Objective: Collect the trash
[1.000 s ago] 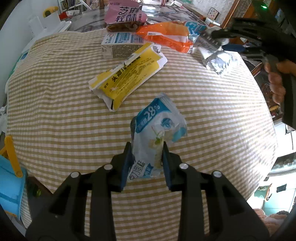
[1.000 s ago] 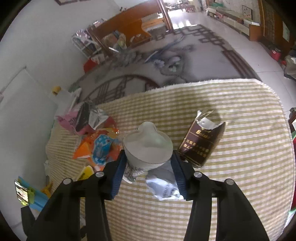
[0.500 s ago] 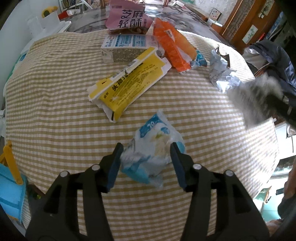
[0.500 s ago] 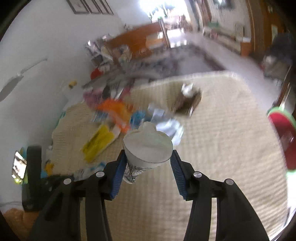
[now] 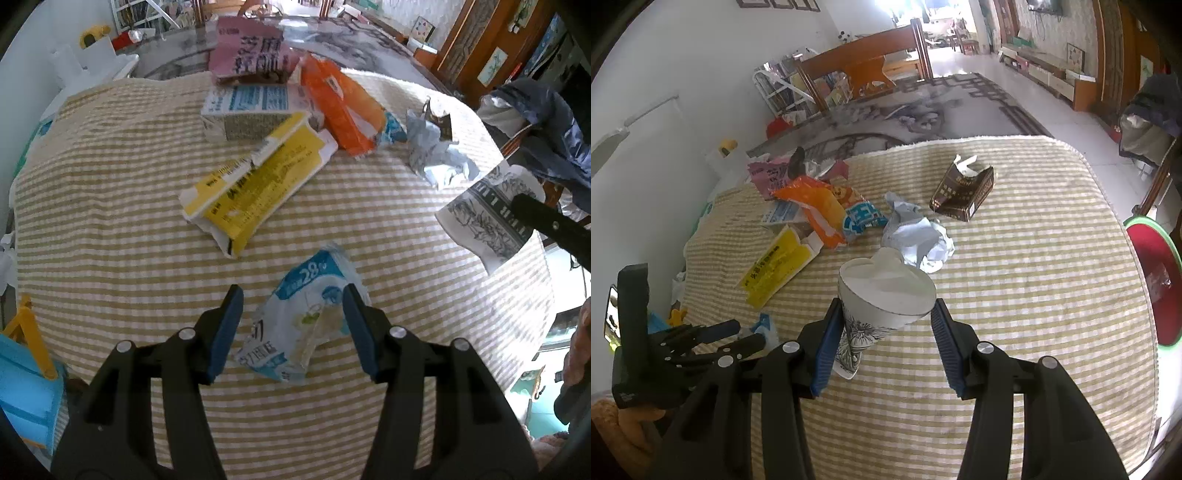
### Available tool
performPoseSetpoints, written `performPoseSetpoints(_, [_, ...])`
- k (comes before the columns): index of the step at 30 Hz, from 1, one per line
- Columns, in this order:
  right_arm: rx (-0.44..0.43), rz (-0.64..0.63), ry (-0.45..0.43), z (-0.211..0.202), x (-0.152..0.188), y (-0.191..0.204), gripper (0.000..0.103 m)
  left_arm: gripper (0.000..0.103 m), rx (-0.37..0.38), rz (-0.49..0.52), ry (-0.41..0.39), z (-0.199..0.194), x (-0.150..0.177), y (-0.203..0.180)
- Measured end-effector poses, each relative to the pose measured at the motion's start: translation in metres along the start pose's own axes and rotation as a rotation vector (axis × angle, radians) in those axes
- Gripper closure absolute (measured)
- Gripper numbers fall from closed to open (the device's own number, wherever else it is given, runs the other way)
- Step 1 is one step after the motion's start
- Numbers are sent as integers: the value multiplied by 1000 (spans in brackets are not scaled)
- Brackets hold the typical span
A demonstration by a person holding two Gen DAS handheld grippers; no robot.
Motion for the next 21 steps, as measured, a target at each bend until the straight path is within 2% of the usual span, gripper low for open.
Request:
performPoseSetpoints(6, [0, 33, -6, -1, 3, -4, 56, 50, 12, 11, -6, -2, 6, 0])
performPoseSetpoints(11, [-3, 30, 6, 0, 9, -2, 56, 50, 35, 39, 23, 5, 17, -6])
performPoseSetpoints(21, [-14, 25, 20, 1, 16, -4, 56, 50, 17, 59, 37, 13, 23, -13])
Point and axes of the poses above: each gripper's, at about its wrist camera, not at the fingertips, and z roughly the way its jaws point, y to its left, x to its underside, the point moved 8 cm from there along z, roughly the way its jaws point, and after that the axes turned 6 degrees about -z, right-handed, at the moved point
